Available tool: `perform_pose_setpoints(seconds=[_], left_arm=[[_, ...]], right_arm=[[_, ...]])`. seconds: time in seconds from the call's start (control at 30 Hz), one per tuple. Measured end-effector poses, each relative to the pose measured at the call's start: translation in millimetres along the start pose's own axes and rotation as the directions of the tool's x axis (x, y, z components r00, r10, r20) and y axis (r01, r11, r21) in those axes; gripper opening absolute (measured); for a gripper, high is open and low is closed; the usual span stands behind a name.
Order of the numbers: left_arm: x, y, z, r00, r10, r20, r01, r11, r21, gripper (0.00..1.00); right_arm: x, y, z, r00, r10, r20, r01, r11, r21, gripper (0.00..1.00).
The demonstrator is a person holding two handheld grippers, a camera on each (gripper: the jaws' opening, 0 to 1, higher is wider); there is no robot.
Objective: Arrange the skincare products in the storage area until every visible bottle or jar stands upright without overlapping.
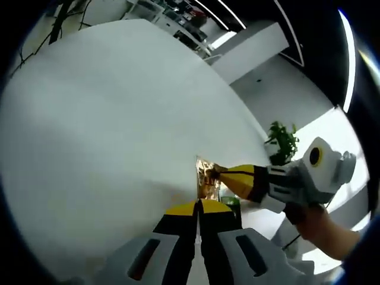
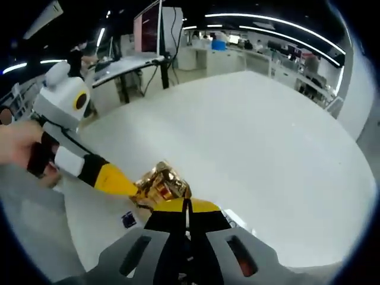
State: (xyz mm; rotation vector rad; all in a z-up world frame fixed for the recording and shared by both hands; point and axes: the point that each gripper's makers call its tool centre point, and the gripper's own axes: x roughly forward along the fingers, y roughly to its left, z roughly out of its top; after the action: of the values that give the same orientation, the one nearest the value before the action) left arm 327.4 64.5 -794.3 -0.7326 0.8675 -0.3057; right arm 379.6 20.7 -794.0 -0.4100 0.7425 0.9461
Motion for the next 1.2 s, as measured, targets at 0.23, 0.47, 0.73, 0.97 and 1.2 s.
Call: perform_pose_setpoints(seconds=[0.23, 0.47, 0.73, 0.97, 1.2], left_arm=[[14.6, 12.7, -2.4, 0.999, 0.035, -0.036, -0.034, 0.999, 0.008, 0.02], [22.1, 21.2, -2.3, 0.997, 0.051, -0.054, -0.051, 0.999, 0.009, 0.02], [25.5, 23.2, -4.2, 0.996, 0.052, -0.071, -0.05, 0.998, 0.036, 0.02], [22.6, 21.8, -2.8, 0.996, 0.055, -0.066, -0.049, 0.995, 0.091, 0.01], [14.7, 24.6, 7.0, 0.997, 0.07, -0.018, -0.062, 0.96, 0.273, 0.11]], right_arm=[[20.4, -5.5, -11.1, 0.998, -0.01, -0.062, 0.009, 1.0, -0.022, 0.01], [31.7, -8.9, -15.3, 0.996, -0.014, -0.085, 0.009, 0.999, -0.049, 0.01], [34.9, -9.8, -21.4, 0.994, -0.034, -0.105, 0.025, 0.996, -0.085, 0.01], [35.0, -10.2, -21.3, 0.994, -0.047, -0.097, 0.04, 0.996, -0.075, 0.01], [33.8, -9.9, -21.5, 0.995, -0.044, -0.088, 0.039, 0.998, -0.057, 0.01]])
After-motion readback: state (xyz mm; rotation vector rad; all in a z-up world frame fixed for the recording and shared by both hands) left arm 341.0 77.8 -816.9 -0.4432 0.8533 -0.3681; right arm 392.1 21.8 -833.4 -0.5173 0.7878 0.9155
